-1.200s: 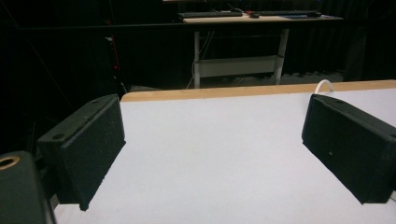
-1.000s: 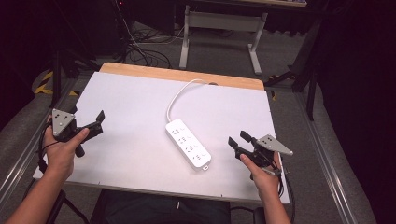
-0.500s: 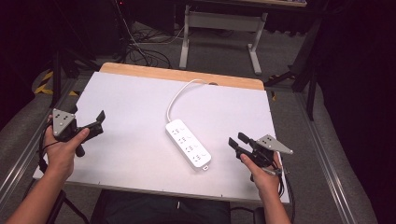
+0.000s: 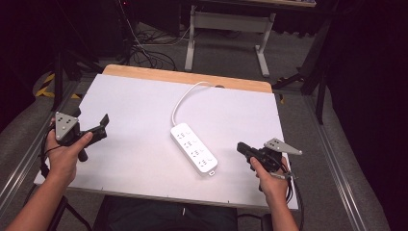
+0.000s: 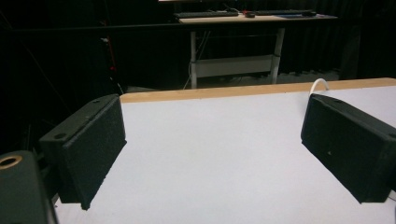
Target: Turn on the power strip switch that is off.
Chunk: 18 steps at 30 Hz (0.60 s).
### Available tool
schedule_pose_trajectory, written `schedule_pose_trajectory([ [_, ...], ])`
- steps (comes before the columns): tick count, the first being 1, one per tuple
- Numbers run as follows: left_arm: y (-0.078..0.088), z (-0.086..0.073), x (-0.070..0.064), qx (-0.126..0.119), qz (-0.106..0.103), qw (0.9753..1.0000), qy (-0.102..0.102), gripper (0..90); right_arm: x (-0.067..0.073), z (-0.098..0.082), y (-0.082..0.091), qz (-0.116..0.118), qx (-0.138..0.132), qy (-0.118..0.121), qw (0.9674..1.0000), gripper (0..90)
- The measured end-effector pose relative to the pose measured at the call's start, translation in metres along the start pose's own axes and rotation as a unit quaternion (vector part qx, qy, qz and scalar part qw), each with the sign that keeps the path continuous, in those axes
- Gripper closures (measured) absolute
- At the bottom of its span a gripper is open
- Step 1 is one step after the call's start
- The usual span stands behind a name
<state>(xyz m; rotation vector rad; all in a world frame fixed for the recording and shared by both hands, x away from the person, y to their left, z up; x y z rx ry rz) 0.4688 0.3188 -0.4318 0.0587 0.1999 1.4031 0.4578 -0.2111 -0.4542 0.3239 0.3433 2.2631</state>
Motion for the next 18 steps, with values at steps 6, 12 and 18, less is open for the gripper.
schedule_pose_trajectory([
  [6,-0.0003,0.0,-0.0003,0.0,-0.001,1.0,0.0,7.2,0.0001,0.0025,0.0009,-0.019,0.019,0.005,0.9996,90.0],
  [12,-0.0004,0.0,-0.0005,0.0,-0.002,1.0,-0.003,7.3,-0.0056,0.0065,0.0062,-0.019,0.009,-0.016,0.9997,90.0],
  [18,-0.0006,0.0,-0.0007,0.002,-0.001,1.0,-0.004,7.3,-0.0091,0.0085,0.0086,-0.014,0.002,-0.022,0.9997,90.0],
])
Point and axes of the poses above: each handheld gripper's, and its own axes: y roughly backward along the jaws, z roughly out of its top, x roughly to its left, the point moved 2 cm from there along -y, roughly forward along the jaws, and after that the axes turned 7 degrees about y, right-handed, at the moved point
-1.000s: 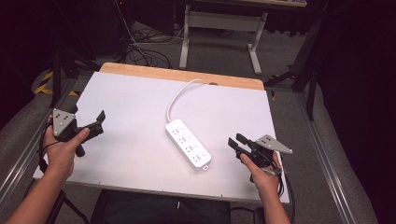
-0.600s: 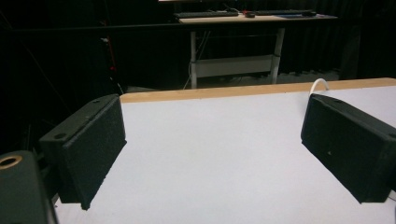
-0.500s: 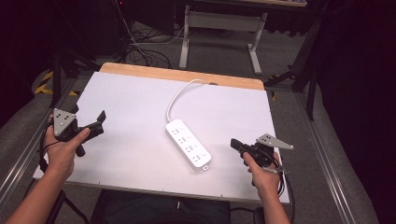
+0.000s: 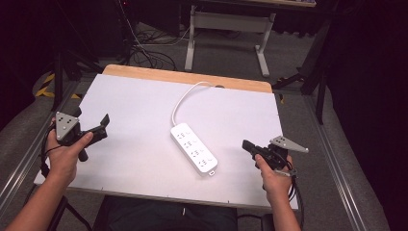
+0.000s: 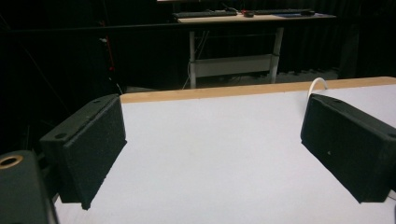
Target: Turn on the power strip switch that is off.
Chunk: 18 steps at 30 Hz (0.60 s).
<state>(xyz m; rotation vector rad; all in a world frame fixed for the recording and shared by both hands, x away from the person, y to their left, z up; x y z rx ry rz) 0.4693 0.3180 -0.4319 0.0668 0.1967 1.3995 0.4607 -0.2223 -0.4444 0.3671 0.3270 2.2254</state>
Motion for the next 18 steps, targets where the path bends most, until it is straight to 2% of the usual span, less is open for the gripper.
schedule_pose_trajectory([
  [1,0.0,0.0,0.0,0.0,-0.001,1.0,0.0,7.3,-0.001,0.001,-0.001,0.001,0.002,0.01,0.9999,90.0],
  [10,-0.002,0.0,-0.001,0.001,-0.003,1.0,-0.002,7.3,-0.003,0.008,-0.014,0.008,0.012,0.036,0.9992,90.0],
  [18,-0.001,-0.001,-0.001,0.001,-0.003,1.0,-0.004,7.3,-0.005,0.012,-0.022,0.024,0.018,0.04,0.9988,90.0],
])
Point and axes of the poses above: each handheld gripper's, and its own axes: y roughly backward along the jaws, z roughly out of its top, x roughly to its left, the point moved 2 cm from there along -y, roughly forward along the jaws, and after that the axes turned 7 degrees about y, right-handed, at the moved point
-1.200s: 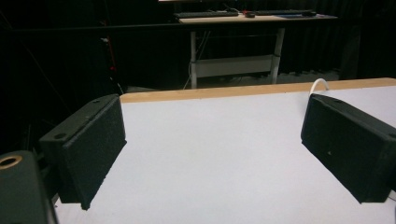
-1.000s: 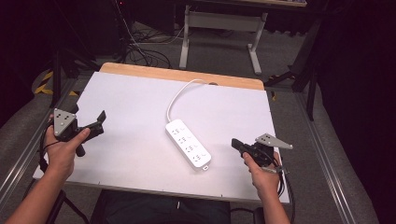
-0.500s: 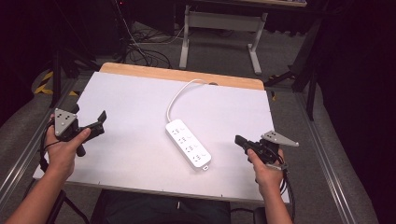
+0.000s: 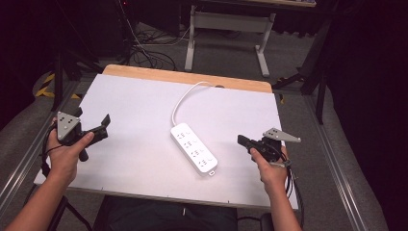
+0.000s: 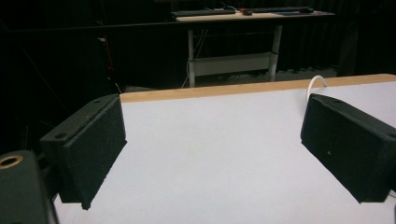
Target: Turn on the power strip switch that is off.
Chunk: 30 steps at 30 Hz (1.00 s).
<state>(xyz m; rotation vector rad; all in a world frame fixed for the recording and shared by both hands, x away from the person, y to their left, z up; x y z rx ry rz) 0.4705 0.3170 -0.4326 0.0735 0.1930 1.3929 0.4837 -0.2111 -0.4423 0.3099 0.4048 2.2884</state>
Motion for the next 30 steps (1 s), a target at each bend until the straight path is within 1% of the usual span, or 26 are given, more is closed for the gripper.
schedule_pose_trajectory([
  [8,0.0,0.0,0.0,0.001,0.0,1.0,-0.001,7.4,0.003,0.002,-0.005,0.014,0.008,0.007,0.9998,90.0],
  [15,-0.001,0.0,-0.001,0.003,-0.001,1.0,-0.002,7.4,0.004,0.004,-0.008,0.019,0.011,0.012,0.9997,90.0],
  [20,-0.001,-0.001,0.0,0.003,-0.001,1.0,-0.001,7.4,0.004,0.007,-0.015,0.023,0.017,0.014,0.9995,90.0],
  [21,-0.002,-0.001,0.0,0.003,0.0,1.0,-0.001,7.4,0.004,0.007,-0.018,0.026,0.022,0.019,0.9992,90.0],
  [30,-0.001,-0.001,0.0,0.004,0.0,1.0,-0.001,7.4,0.009,0.011,-0.027,0.042,0.027,0.025,0.9985,90.0],
])
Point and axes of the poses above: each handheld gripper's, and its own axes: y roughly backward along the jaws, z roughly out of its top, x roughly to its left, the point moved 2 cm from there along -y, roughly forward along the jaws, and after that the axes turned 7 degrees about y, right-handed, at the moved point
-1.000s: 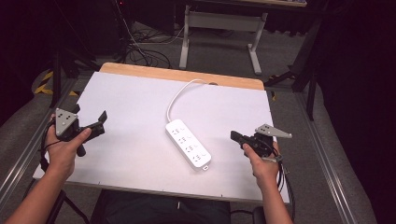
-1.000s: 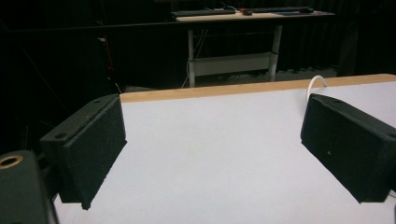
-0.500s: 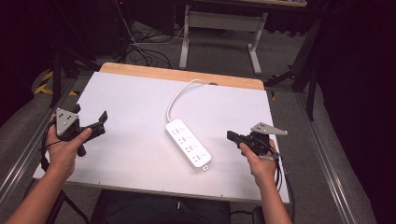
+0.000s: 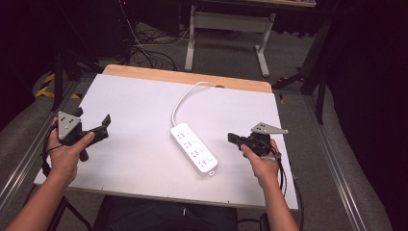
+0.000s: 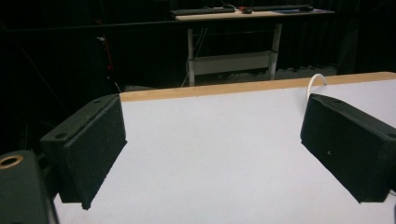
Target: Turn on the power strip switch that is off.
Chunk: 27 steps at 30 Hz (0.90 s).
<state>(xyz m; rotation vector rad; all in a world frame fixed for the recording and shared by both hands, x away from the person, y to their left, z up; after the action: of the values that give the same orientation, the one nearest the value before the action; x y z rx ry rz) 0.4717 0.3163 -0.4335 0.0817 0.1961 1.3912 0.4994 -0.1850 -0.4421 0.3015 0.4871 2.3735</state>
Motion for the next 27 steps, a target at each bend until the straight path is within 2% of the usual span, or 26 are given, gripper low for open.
schedule_pose_trajectory([
  [3,0.0,0.0,0.0,0.0,0.0,1.0,0.0,7.5,0.004,0.003,-0.006,0.014,0.001,0.007,0.9999,90.0],
  [8,0.0,0.0,0.0,0.0,0.001,1.0,-0.001,7.5,0.008,0.006,-0.013,0.023,0.006,0.012,0.9996,90.0],
  [15,0.0,0.0,0.0,0.001,0.0,1.0,-0.002,7.5,0.012,0.008,-0.02,0.029,0.016,0.027,0.9991,90.0],
  [27,-0.001,0.0,0.0,0.003,-0.001,1.0,-0.004,7.6,0.017,0.008,-0.026,0.039,0.029,0.037,0.9982,90.0],
])
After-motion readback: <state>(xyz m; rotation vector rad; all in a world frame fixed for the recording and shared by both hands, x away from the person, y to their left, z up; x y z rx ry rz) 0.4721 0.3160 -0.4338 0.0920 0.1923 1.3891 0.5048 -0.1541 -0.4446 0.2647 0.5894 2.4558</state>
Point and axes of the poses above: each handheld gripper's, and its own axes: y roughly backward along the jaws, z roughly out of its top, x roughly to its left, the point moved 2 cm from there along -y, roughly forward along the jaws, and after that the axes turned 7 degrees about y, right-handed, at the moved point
